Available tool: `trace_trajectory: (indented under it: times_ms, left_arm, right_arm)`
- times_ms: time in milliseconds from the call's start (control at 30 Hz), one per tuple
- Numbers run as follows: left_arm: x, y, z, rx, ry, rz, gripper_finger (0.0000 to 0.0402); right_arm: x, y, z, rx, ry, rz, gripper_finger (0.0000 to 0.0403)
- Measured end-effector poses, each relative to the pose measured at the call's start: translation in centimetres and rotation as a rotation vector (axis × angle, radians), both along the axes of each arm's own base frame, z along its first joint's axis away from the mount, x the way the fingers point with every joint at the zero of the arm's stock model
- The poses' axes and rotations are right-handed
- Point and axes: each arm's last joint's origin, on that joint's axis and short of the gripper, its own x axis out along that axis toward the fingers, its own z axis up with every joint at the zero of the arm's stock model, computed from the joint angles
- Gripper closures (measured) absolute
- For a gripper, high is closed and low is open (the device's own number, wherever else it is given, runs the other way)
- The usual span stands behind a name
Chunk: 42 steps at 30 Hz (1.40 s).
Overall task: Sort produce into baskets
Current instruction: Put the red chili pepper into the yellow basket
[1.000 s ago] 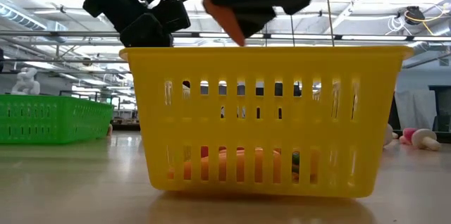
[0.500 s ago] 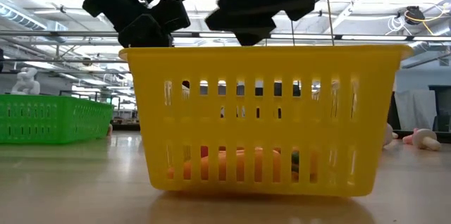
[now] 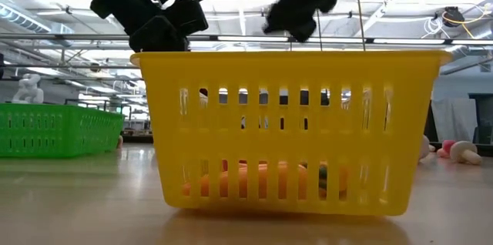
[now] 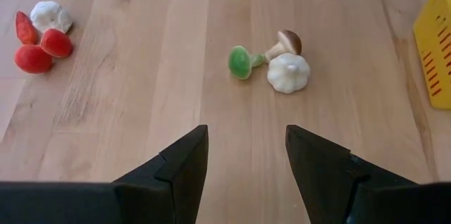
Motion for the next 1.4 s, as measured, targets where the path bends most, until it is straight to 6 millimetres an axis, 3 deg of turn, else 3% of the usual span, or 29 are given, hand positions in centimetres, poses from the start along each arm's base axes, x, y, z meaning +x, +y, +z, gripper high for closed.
trace_trajectory:
  times_ms: [200, 467, 567, 667, 800, 1067, 1267, 1400]
  left_arm:
    - [0.1, 0.0, 0.1, 0.001, -0.011, 0.004, 0.0203]
    - [0.1, 0.1, 0.1, 0.0, -0.014, 0.039, 0.0203]
    - [0.1, 0.1, 0.1, 0.002, -0.014, 0.044, 0.0203]
    - [0.1, 0.2, 0.1, 0.015, -0.014, 0.058, 0.0203]
    - [0.1, 0.2, 0.1, 0.015, -0.014, 0.094, 0.0203]
    - [0.1, 0.5, 0.2, 0.072, -0.03, 0.142, 0.0203]
    - [0.4, 0.5, 0.6, 0.075, -0.076, 0.143, 0.0203]
    - [0.6, 0.8, 0.7, 0.097, -0.096, 0.132, 0.0203]
  right_arm:
    - [-0.7, -7.9, -0.7, 0.016, 0.072, -0.244, 0.0267]
    - [-1.5, -17.1, -2.6, -0.069, 0.131, -0.408, 0.022]
    - [-1.7, -20.6, -3.3, -0.12, 0.24, -0.405, 0.0216]
    - [-1.1, -23.1, -3.9, -0.235, 0.304, -0.288, 0.0221]
    - [0.1, -24.9, -4.8, -0.287, 0.411, -0.144, 0.0232]
    - [1.5, -26.6, -6.8, -0.354, 0.539, 0.092, 0.0254]
    - [2.4, -27.2, -9.5, -0.405, 0.611, 0.157, 0.0264]
    - [2.9, -27.6, -10.2, -0.426, 0.617, 0.169, 0.0268]
